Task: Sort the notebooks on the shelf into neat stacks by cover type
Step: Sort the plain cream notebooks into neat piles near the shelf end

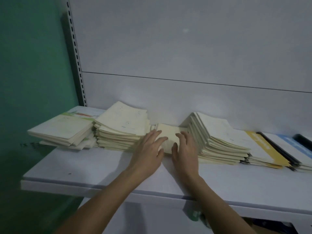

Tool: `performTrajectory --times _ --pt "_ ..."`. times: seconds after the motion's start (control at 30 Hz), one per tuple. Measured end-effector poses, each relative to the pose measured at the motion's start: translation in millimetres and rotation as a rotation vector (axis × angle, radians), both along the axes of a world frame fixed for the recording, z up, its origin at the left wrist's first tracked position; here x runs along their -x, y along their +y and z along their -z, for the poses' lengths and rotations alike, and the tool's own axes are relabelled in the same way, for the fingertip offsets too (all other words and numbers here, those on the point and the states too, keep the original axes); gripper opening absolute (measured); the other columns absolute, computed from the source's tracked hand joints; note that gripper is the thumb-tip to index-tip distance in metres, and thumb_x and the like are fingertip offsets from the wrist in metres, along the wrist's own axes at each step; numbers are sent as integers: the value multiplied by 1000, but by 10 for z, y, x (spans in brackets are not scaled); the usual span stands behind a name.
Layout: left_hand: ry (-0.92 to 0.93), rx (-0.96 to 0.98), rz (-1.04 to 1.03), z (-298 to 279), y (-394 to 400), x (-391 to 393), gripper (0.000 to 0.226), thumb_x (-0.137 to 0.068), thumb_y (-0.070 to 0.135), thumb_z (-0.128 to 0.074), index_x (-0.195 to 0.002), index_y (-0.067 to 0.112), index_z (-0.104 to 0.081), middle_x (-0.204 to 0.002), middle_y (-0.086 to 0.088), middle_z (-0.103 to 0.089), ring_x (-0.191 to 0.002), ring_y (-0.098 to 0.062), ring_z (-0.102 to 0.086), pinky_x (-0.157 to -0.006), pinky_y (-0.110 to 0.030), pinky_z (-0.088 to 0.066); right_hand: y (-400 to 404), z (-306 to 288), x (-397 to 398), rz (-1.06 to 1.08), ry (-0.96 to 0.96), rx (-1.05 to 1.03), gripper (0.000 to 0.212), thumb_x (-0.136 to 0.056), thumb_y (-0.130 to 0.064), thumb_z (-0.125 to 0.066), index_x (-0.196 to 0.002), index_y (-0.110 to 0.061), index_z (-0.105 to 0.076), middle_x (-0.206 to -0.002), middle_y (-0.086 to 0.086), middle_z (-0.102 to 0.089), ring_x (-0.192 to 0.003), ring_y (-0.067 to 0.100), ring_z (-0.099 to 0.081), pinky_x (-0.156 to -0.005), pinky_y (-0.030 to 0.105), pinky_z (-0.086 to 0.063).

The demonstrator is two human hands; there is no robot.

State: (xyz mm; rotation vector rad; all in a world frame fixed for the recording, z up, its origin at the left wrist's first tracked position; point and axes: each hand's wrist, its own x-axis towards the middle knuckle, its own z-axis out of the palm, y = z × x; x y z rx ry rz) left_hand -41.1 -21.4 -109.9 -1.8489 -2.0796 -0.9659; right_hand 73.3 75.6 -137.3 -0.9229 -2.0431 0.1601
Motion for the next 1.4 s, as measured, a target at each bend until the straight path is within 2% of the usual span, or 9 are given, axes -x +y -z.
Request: performTrajectory --times 0.17,0.4,0.53,0.7,0.93,1.13,1.23,1.33,1.4 --pt "-54 -60 -149 -712 -408 730 23 -94 18 -51 -111 21 -66 -120 4 -64 -115 -19 -52 -97 -30 -38 -257 -489 376 -212 26 29 28 -96 -23 -52 -120 -11 -58 -119 4 -59 -108 22 -54 -90 29 -40" --pt "-214 197 -341 -1064 -730 1542 36 -98 33 -44 -131 21 -52 -132 -3 -57 -113 -23 -55 -95 -39 -46 -652 -1030 1329 -311 -501 80 71 -91 -64 -42 -144 -18 -37 -151 0 -36 -137 22 -32 -108 42 -32" --pt "-387 281 -249 -1034 -799 1684 37 -99 35 -43 -131 20 -50 -117 -2 -61 -101 -21 -58 -93 -38 -47 -696 -912 1523 -309 -673 178 75 -87 -72 -37 -138 -16 -36 -146 1 -39 -132 25 -36 -104 45 -32" --pt "-448 300 -149 -970 -892 1820 38 -100 36 -41 -132 19 -52 -129 0 -57 -111 -18 -54 -87 -31 -41 -1006 -671 1144 -261 -562 -67 55 -93 -39 -57 -142 -22 -39 -150 -3 -41 -132 20 -41 -106 37 -33" --pt "-488 102 -168 -1005 -839 1850 33 -99 35 -37 -91 17 -63 -89 -3 -60 -81 -20 -54 -71 -31 -39 -1054 -764 1038 -236 -281 116 37 -101 -21 -45 -134 -34 -55 -131 1 -61 -114 29 -57 -87 33 -42" --pt "-1521 255 269 -1302 -960 1687 44 -96 43 -53 -108 2 -62 -96 -19 -73 -90 -33 -70 -82 -51 -58 -1210 -1011 1245 -322 -80 -95 39 -97 -11 -51 -133 -26 -58 -129 -5 -63 -114 20 -60 -91 30 -49" --pt "-1586 190 254 -1293 -1015 1755 27 -99 11 -48 -125 3 -52 -100 -17 -70 -89 -32 -68 -66 -47 -61 -1168 -978 1343 -353 -133 -135 57 -92 -19 -63 -145 -25 -43 -147 -3 -47 -134 19 -45 -105 39 -43" --pt "-1516 87 125 -1200 -1035 1923 39 -98 1 -44 -134 17 -45 -106 -7 -65 -92 -25 -63 -62 -39 -57 -992 -933 1369 -234 -155 194 97 -82 -41 -73 -154 -21 -12 -160 -2 -18 -145 15 -20 -115 36 -27" --pt "-1522 29 81 -1156 -1052 2029 41 -98 -1 -41 -133 18 -45 -104 -6 -64 -92 -25 -62 -68 -41 -54 -929 -856 1366 -212 -359 287 94 -84 -46 -69 -153 -16 -13 -160 0 -17 -145 18 -19 -116 37 -24"
